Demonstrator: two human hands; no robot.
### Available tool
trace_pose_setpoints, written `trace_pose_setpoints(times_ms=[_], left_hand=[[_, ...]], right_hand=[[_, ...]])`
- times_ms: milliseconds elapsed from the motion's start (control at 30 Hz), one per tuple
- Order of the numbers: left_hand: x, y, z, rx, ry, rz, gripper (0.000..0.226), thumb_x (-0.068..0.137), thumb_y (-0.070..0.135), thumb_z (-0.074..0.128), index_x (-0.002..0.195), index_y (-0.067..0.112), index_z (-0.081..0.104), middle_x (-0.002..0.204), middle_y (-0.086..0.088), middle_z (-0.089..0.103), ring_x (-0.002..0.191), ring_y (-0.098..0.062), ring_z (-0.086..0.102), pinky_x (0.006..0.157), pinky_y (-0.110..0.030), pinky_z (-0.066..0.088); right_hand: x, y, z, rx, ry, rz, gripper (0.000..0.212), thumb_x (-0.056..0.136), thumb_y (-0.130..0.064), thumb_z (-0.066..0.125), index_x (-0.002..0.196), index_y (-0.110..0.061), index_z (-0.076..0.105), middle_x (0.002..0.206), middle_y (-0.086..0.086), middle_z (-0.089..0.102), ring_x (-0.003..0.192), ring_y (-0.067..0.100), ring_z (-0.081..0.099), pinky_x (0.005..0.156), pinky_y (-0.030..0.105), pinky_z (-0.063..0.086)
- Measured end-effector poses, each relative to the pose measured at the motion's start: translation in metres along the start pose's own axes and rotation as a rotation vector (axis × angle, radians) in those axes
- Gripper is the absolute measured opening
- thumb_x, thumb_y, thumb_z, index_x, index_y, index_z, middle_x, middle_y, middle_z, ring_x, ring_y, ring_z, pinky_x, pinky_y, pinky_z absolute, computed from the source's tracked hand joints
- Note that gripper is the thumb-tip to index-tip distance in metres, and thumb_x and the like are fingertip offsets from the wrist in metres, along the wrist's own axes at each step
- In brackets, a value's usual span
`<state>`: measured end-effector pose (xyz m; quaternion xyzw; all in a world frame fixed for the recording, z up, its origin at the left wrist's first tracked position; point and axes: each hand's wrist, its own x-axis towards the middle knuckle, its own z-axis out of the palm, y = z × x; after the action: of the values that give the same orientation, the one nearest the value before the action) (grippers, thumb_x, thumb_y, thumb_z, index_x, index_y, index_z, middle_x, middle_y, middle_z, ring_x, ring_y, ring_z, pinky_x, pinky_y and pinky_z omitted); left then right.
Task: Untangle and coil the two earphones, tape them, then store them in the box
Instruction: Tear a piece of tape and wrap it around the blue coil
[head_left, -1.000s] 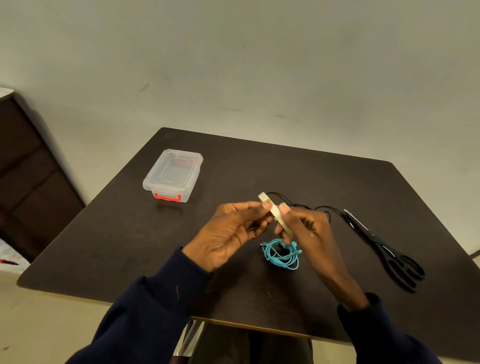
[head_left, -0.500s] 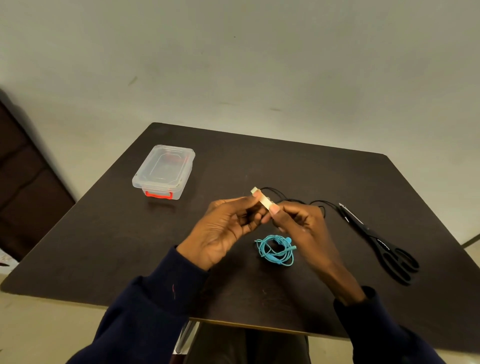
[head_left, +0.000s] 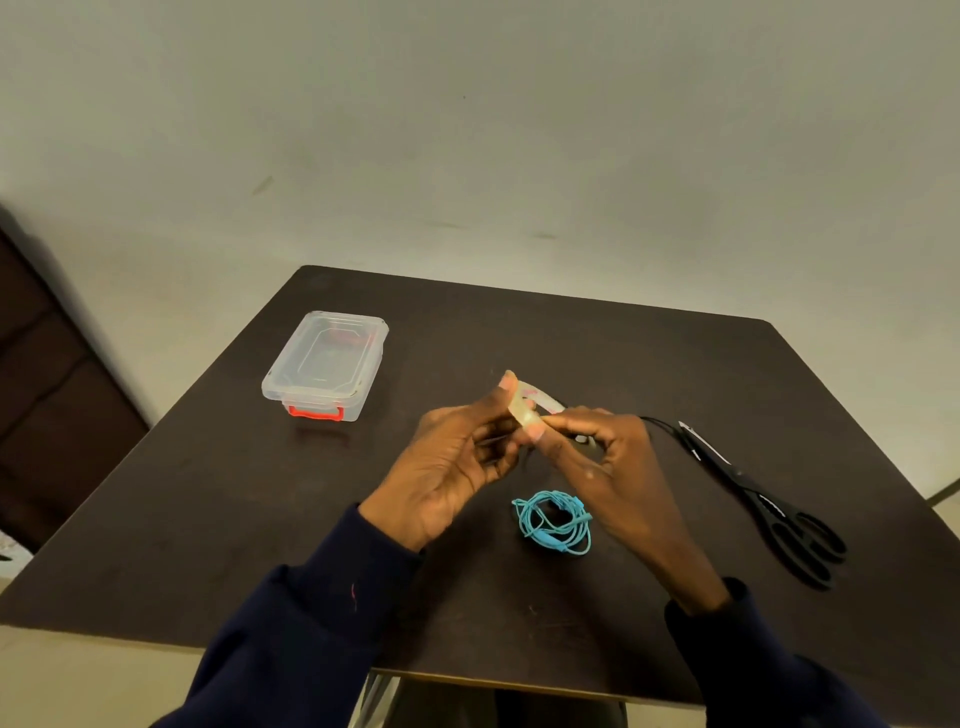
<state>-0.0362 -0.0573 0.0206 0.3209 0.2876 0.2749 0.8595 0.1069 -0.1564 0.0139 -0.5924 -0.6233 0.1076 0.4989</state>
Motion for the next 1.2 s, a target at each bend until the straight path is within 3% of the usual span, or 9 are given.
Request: trace_pose_setpoints(times_ms=[67,167,300,433,533,667,833,1000,1200], left_hand=[[-0.001,0.0,0.0,0.059,0.036,0.045,0.027,0.066,0.03,0.082,0.08,0.007,0.081,0.088,-0.014,0.073,0.075,-0.017,0.066,0.067,-0.025,0.053],[-0.001,0.006,-0.004,0.077,0.064,0.056,0.032,0.069,0.028,0.08,0.087,0.002,0.077,0.081,-0.014,0.069,0.07,-0.018,0.064,0.063,-0.025,0.053],[-0.001,0.015,-0.009,0.045,0.036,-0.042,0.034,0.074,0.026,0.078,0.093,-0.001,0.072,0.079,-0.013,0.064,0.064,-0.017,0.061,0.062,-0.026,0.054],[0.0,0.021,-0.013,-0.045,0.004,-0.146,0.027,0.078,0.025,0.075,0.093,0.002,0.072,0.078,-0.012,0.067,0.066,-0.017,0.062,0.067,-0.028,0.052],[0.001,0.022,-0.015,-0.006,0.008,-0.119,0.032,0.079,0.029,0.077,0.096,0.002,0.072,0.077,-0.011,0.066,0.063,-0.016,0.061,0.063,-0.027,0.053],[0.002,0.015,-0.014,0.088,0.038,-0.055,0.047,0.08,0.036,0.077,0.103,-0.004,0.068,0.076,-0.012,0.065,0.062,-0.017,0.062,0.058,-0.026,0.054],[0.002,0.014,-0.013,0.053,0.059,-0.007,0.043,0.079,0.033,0.078,0.099,-0.003,0.068,0.082,-0.016,0.068,0.065,-0.019,0.064,0.062,-0.028,0.058],[0.001,0.016,-0.016,0.02,0.08,-0.018,0.044,0.084,0.032,0.077,0.103,-0.006,0.066,0.093,-0.021,0.065,0.066,-0.02,0.063,0.059,-0.026,0.058],[0.0,0.018,-0.016,-0.02,0.07,-0.055,0.04,0.084,0.03,0.076,0.1,-0.005,0.067,0.099,-0.023,0.064,0.071,-0.023,0.063,0.054,-0.024,0.058]], right_hand=[[0.003,-0.002,0.005,-0.103,0.016,-0.027,0.02,0.095,-0.035,0.065,0.094,-0.021,0.081,0.074,-0.004,0.073,0.067,0.014,0.061,0.067,0.019,0.043],[0.003,-0.002,0.006,-0.185,0.027,-0.035,0.011,0.092,-0.039,0.067,0.094,-0.033,0.077,0.076,-0.022,0.07,0.075,0.005,0.063,0.075,0.009,0.037],[0.001,0.001,0.001,-0.054,-0.033,0.016,0.021,0.091,-0.045,0.065,0.095,-0.029,0.078,0.083,-0.028,0.069,0.083,0.008,0.065,0.078,0.021,0.044],[0.001,-0.001,-0.002,0.028,-0.108,0.051,0.026,0.093,-0.043,0.064,0.097,-0.022,0.079,0.085,-0.012,0.072,0.084,0.02,0.066,0.077,0.044,0.053],[0.003,-0.004,0.0,0.032,-0.096,0.056,0.024,0.093,-0.04,0.063,0.096,-0.022,0.079,0.088,-0.007,0.073,0.087,0.021,0.067,0.079,0.045,0.052],[0.007,-0.008,0.004,0.054,-0.036,0.098,0.029,0.092,-0.04,0.06,0.078,-0.019,0.075,0.073,0.001,0.068,0.072,0.026,0.062,0.072,0.045,0.047],[0.008,-0.012,0.019,-0.006,-0.012,0.071,0.034,0.094,-0.043,0.058,0.073,-0.021,0.072,0.069,-0.004,0.068,0.068,0.017,0.062,0.066,0.037,0.048],[0.006,-0.014,0.018,0.068,-0.074,0.104,0.024,0.095,-0.03,0.057,0.085,-0.021,0.077,0.085,-0.014,0.073,0.084,0.006,0.067,0.073,0.011,0.045],[0.007,-0.016,0.013,0.066,-0.132,0.11,0.026,0.096,-0.012,0.054,0.09,-0.012,0.079,0.081,-0.017,0.07,0.076,0.0,0.062,0.069,0.009,0.041]])
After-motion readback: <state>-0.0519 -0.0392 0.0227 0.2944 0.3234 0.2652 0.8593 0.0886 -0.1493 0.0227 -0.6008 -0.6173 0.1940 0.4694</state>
